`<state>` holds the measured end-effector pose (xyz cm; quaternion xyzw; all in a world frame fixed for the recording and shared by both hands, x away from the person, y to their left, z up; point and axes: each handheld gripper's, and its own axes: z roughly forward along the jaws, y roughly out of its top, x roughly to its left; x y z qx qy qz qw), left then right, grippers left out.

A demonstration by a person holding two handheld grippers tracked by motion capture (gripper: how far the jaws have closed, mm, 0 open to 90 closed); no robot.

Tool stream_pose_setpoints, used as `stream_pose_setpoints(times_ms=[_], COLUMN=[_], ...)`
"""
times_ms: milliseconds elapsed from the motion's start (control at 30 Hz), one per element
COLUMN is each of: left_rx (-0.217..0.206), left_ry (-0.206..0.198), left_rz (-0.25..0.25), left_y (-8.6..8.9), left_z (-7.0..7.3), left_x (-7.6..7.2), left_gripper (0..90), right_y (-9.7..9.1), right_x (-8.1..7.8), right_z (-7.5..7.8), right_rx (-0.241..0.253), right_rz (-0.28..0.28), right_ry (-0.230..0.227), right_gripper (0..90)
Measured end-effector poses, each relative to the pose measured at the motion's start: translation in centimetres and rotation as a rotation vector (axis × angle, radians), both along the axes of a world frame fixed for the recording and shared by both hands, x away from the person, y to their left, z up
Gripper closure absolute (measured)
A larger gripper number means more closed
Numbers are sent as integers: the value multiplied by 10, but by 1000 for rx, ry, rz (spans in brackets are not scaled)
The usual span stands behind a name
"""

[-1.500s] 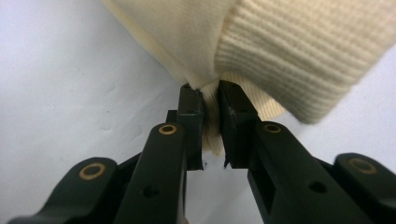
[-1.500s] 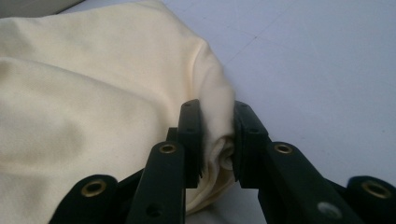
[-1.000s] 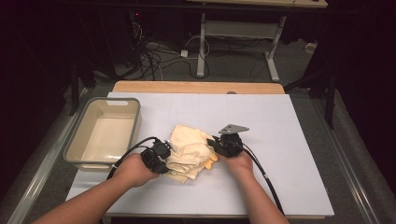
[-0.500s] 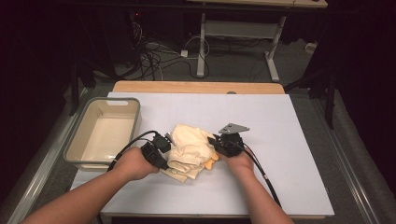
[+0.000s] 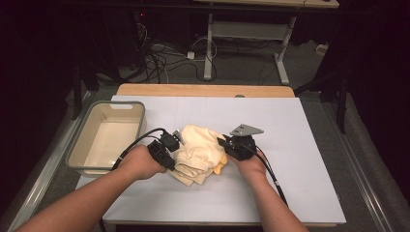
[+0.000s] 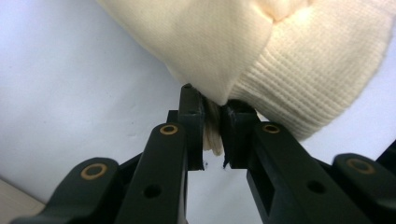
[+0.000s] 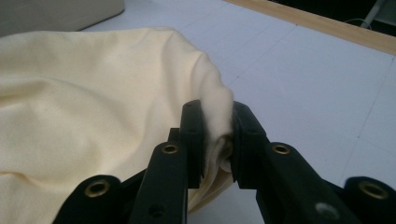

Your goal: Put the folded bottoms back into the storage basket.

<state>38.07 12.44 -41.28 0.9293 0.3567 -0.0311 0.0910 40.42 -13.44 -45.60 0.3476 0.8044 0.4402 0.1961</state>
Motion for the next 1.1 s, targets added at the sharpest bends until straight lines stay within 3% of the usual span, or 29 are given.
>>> stream_pose_setpoints(times_ms=[400, 1100], left_rx=[40, 91], left_ry=[19, 61], left_rz=[-13, 1], left_y=[1, 21], left_z=[6, 7], left_x=[2, 0], left_gripper=[786, 786], right_y=[4, 27], right_x=[-2, -2], right_z=[5, 2], right_rx=[19, 42], right_rz=[12, 45], right_ry=[-3, 23], right_gripper=[793, 793])
